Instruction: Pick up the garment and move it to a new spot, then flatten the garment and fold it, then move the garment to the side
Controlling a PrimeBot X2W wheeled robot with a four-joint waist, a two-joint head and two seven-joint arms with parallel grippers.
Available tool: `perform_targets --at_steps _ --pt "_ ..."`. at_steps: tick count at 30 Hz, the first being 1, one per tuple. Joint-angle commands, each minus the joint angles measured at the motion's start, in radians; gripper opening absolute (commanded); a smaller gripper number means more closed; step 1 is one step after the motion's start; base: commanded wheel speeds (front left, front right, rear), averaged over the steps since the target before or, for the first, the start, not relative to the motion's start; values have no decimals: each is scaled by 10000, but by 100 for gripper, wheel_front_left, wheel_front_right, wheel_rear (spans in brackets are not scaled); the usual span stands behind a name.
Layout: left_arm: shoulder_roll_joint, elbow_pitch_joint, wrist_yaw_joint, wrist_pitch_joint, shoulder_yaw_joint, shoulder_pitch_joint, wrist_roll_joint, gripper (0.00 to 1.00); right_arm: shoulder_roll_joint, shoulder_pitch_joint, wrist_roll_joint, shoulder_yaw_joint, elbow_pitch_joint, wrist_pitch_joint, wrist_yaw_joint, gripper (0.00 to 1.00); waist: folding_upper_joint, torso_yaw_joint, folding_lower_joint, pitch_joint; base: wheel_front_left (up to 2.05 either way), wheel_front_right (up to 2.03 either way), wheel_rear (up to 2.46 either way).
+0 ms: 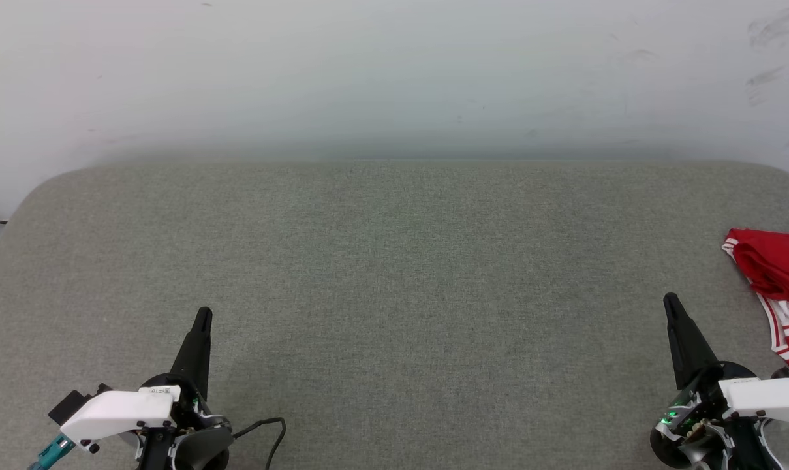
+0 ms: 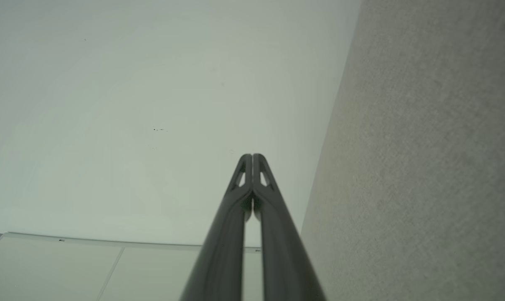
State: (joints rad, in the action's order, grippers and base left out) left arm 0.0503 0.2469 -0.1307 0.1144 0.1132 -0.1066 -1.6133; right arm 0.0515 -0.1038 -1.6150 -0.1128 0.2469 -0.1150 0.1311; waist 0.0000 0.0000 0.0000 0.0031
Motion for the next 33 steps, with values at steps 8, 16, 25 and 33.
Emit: perform_targets --at_steps 8,16,25,33 --pt "-15 -5 1 14 25 -73 12 0 -32 -136 44 5 8 -5 -7 0 0 0 0 0 0 0 0" --pt "-15 -5 1 15 22 -73 11 0 -32 -136 44 4 8 -5 -7 0 0 0 0 0 0 0 0" --pt "-15 -5 1 15 24 -73 11 0 -32 -136 44 4 8 -4 -7 0 0 0 0 0 0 0 0" --pt "-15 -5 1 15 21 -73 11 0 -31 -136 44 4 8 -4 -7 0 0 0 0 0 0 0 0"
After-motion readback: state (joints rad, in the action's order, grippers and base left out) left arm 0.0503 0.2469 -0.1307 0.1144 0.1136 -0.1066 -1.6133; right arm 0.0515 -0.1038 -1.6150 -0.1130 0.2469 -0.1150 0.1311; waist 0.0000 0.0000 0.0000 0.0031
